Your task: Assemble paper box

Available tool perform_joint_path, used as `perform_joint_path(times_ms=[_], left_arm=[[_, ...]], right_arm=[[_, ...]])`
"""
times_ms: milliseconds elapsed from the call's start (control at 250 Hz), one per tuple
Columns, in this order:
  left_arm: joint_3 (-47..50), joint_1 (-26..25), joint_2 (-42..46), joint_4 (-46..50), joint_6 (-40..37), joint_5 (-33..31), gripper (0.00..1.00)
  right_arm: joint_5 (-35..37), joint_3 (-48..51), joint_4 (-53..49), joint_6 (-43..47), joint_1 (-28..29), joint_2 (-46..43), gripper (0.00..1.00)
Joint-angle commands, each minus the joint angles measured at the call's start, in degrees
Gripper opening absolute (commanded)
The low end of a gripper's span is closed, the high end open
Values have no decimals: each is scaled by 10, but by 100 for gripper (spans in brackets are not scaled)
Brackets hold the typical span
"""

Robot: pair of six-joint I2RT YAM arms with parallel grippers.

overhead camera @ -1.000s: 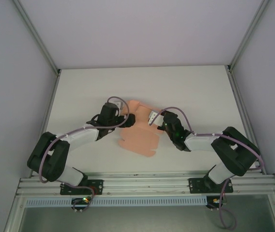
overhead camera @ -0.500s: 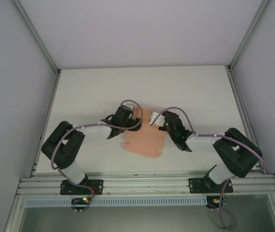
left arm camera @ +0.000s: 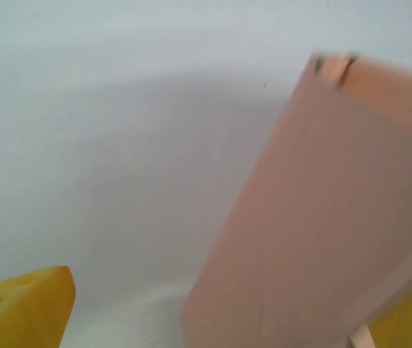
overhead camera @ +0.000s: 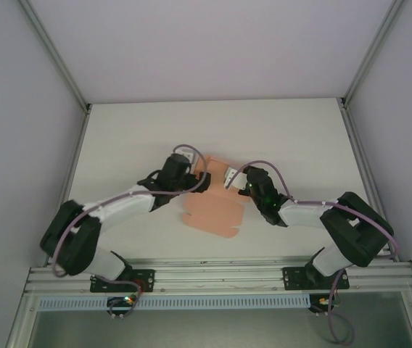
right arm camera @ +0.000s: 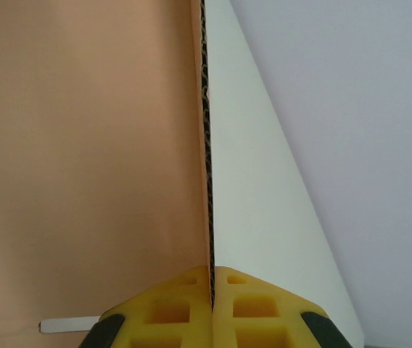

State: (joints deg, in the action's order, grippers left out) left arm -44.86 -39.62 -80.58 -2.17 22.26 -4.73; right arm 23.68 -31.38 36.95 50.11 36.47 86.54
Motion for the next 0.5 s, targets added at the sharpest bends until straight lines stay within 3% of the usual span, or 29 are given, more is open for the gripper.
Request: perform_joint_path(times_ms=[0,88,319,495], left_arm=[[28,58,55,-6,17,77,100],[40,115,89,-14,28,125,100],[38,219,78,-20,36,128,100],[14,239,1,-39,29,182,100]], right_arm=[[-2,-29,-1,45,-4,-9,1],[0,-40,14,76,-6,-4,1],[18,-77,50,204,0,41,1],[39,-76,125,292,2,82,1]])
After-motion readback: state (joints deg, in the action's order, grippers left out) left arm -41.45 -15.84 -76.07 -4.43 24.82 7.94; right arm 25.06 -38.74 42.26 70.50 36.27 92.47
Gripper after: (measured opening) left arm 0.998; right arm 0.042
